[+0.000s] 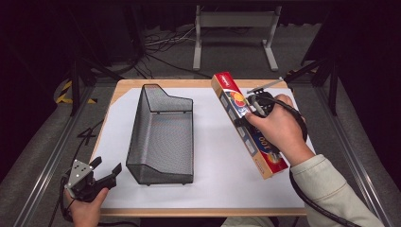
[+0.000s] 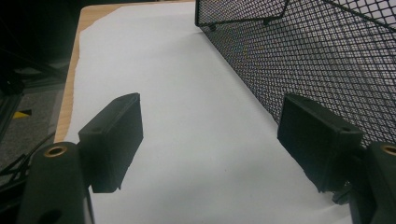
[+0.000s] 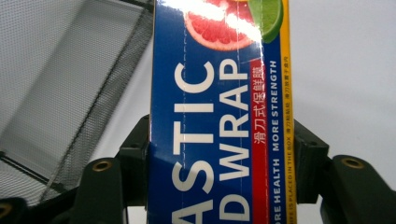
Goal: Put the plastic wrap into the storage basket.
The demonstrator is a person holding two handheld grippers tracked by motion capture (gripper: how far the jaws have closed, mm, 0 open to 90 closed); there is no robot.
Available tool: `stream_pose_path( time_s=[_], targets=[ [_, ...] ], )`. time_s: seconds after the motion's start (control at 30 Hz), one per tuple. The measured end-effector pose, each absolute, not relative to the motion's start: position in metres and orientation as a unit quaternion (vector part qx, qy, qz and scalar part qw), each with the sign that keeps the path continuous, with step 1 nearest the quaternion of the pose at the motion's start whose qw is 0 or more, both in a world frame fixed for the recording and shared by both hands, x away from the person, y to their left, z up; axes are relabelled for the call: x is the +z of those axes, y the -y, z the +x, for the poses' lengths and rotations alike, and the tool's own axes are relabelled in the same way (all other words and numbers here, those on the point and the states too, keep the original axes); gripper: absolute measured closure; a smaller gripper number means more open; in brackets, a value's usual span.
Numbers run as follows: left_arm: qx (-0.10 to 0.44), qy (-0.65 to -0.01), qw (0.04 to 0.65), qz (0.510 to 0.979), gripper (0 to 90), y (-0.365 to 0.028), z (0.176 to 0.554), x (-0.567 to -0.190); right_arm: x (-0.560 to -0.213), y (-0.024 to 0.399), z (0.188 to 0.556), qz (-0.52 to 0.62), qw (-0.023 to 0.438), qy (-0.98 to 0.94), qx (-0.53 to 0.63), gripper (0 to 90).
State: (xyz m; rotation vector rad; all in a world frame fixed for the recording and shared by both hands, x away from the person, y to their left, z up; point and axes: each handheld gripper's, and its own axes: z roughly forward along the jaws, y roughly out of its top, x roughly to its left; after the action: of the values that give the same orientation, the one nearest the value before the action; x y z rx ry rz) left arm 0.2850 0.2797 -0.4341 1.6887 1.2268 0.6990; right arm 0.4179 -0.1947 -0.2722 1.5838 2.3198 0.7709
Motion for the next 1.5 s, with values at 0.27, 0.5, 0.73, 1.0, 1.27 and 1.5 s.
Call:
stream_pose_path(
  time_s=[0.27,0.5,0.73,1.0,1.27,1.5],
  targets=[
    [0.283,-0.497,0.457,0.682,23.3,-0.278,0.286,-0.434,-0.264,0.165,0.417,0.527,0.102,-0.797,0.278,40.0],
    [0.280,-0.495,0.458,0.684,23.3,-0.278,0.288,-0.434,-0.261,0.138,0.418,0.514,0.093,-0.805,0.281,40.0],
    [0.278,-0.492,0.456,0.688,23.3,-0.276,0.289,-0.435,-0.263,0.125,0.422,0.512,0.077,-0.804,0.293,40.0],
    [0.278,-0.492,0.457,0.687,23.3,-0.277,0.289,-0.435,-0.265,0.101,0.425,0.502,0.085,-0.812,0.287,40.0],
    [0.277,-0.493,0.460,0.685,23.3,-0.278,0.288,-0.435,-0.275,0.068,0.422,0.506,0.062,-0.813,0.280,39.9],
    [0.277,-0.495,0.460,0.683,23.3,-0.280,0.287,-0.435,-0.283,0.045,0.422,0.508,0.057,-0.815,0.273,39.9]
  ],
)
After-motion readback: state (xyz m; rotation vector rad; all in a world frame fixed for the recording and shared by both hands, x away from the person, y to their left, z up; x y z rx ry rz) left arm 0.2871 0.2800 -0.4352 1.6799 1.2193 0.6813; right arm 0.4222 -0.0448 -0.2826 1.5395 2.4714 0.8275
